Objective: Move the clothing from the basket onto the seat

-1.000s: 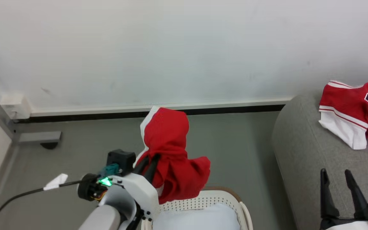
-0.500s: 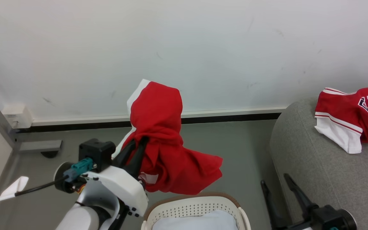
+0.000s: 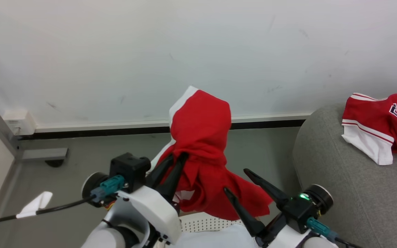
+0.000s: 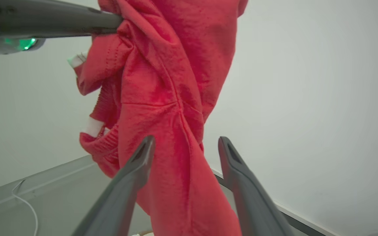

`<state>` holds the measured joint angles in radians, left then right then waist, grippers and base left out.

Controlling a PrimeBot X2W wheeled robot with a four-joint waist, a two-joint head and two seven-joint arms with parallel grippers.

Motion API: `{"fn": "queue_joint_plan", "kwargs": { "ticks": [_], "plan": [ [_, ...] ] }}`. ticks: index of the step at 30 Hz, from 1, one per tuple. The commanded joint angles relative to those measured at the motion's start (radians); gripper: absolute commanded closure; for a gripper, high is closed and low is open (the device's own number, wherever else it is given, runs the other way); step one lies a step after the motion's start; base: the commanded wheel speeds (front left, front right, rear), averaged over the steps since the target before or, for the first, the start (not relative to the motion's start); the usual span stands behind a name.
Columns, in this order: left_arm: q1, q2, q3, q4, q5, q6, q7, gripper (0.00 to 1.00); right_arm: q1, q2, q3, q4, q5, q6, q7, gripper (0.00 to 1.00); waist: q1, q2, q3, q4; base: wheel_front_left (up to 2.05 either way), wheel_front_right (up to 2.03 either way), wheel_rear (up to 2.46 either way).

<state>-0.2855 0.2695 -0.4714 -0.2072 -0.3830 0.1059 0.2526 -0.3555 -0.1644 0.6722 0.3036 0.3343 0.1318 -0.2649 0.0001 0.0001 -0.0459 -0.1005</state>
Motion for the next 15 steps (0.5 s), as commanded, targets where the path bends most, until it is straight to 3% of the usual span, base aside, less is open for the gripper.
{"fn": "queue_joint_plan", "kwargs": {
  "ticks": [1, 11, 12, 13, 14, 15],
  "plan": [
    [-0.010, -0.002, -0.007, -0.009, 0.011, -0.003, 0.004, 1.00, -0.031, -0.008, 0.028, 0.025, 0.018, -0.002, 0.001, 0.00, -0.0001, -0.0001, 0.002, 0.005, 0.00, 0.00, 0.00],
    [-0.034, -0.030, -0.081, -0.029, 0.016, -0.032, 0.027, 1.00, -0.164, 0.052, 0.219, 0.229, 0.257, -0.002, 0.001, 0.00, -0.0001, -0.0001, 0.001, 0.037, 0.00, 0.00, 0.00],
    [-0.035, -0.033, -0.087, -0.031, 0.016, -0.034, 0.029, 1.00, -0.172, 0.057, 0.224, 0.240, 0.280, -0.002, 0.001, 0.26, -0.0001, -0.0001, 0.000, 0.041, 0.00, 0.00, 0.00],
    [-0.035, -0.035, -0.092, -0.033, 0.014, -0.034, 0.032, 1.00, -0.179, 0.063, 0.228, 0.247, 0.303, -0.002, 0.001, 0.71, -0.0001, -0.0001, 0.000, 0.044, 0.00, 0.00, 0.00],
    [-0.035, -0.037, -0.096, -0.033, 0.013, -0.035, 0.034, 1.00, -0.185, 0.072, 0.225, 0.248, 0.328, -0.002, 0.001, 0.93, -0.0001, -0.0001, 0.001, 0.048, 0.00, 0.00, 0.00],
    [-0.035, -0.039, -0.100, -0.034, 0.012, -0.036, 0.033, 1.00, -0.190, 0.077, 0.219, 0.245, 0.344, -0.002, 0.001, 1.00, -0.0001, -0.0001, 0.001, 0.050, 0.00, 0.00, 0.00]
  ]
}}
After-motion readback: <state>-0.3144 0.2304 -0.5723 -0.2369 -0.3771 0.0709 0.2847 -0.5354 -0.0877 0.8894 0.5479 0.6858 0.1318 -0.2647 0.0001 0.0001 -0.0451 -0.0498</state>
